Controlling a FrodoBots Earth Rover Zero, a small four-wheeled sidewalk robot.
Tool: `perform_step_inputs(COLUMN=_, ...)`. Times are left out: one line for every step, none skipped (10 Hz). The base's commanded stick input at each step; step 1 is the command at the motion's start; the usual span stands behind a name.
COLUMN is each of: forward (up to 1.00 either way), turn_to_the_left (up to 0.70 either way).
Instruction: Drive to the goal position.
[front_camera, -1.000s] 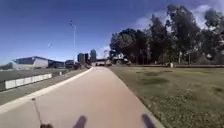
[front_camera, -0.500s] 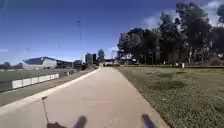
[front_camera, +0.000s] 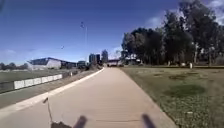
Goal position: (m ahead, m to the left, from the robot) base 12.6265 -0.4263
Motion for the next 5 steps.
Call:
perform_step_inputs(forward=1.0, turn_to_the_left=0.0)
perform_step_inputs(forward=1.0, turn_to_the_left=0.0)
perform_step_inputs(forward=1.0, turn_to_the_left=0.0)
perform_step_inputs(forward=1.0, turn_to_the_left=0.0)
perform_step_inputs(forward=1.0, turn_to_the_left=0.0)
